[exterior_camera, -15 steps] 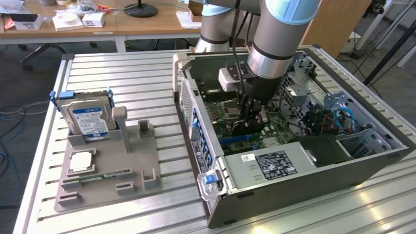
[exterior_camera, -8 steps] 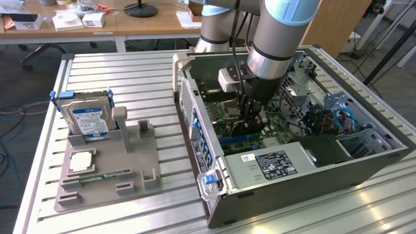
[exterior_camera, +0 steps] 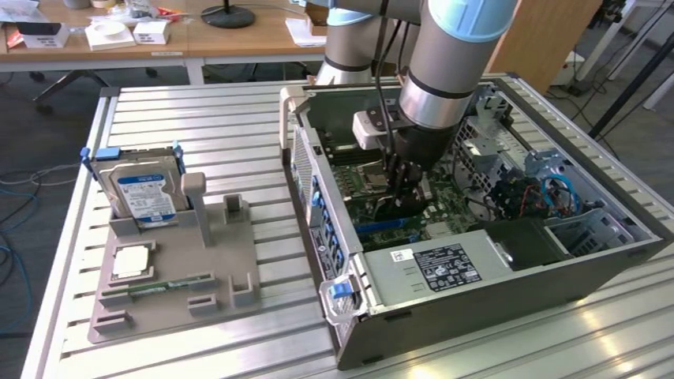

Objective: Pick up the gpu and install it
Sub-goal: 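Insert the gpu into the slot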

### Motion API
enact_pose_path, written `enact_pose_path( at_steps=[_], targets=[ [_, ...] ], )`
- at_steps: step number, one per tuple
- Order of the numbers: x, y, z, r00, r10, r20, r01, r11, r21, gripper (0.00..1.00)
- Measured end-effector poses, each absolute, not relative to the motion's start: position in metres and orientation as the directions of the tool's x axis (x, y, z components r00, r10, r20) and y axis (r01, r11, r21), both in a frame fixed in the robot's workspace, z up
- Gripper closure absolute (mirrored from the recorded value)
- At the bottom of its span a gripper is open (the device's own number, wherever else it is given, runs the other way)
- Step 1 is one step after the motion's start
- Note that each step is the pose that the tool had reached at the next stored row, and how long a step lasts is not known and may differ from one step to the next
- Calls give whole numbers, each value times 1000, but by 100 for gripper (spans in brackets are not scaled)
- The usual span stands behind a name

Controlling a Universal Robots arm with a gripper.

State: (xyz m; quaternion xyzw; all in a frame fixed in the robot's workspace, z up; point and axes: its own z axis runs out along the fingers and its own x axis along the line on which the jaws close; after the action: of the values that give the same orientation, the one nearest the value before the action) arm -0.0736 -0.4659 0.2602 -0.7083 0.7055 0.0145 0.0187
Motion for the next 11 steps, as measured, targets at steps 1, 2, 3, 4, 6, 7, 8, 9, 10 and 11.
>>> enact_pose_path(
  at_steps=[1,2,3,4,6,7,8,9,10,11],
  targets=[
    [-74,-466,260,4,-999,-47,-1000,-4,-6,74],
    [-74,-466,259,4,-999,-47,-1000,-4,-6,74],
    [-74,-466,259,4,-999,-47,-1000,-4,-6,74],
    [-74,-466,259,4,-999,-47,-1000,-4,-6,74],
    [-74,-466,259,4,-999,-47,-1000,-4,-6,74],
    [-74,-466,259,4,-999,-47,-1000,-4,-6,74],
    [-74,-466,259,4,-999,-47,-1000,-4,-6,74],
    [-74,-466,259,4,-999,-47,-1000,-4,-6,74],
    [-74,-466,258,4,-999,-47,-1000,-4,-6,74],
    [-74,-466,258,4,-999,-47,-1000,-4,-6,74]
  ],
)
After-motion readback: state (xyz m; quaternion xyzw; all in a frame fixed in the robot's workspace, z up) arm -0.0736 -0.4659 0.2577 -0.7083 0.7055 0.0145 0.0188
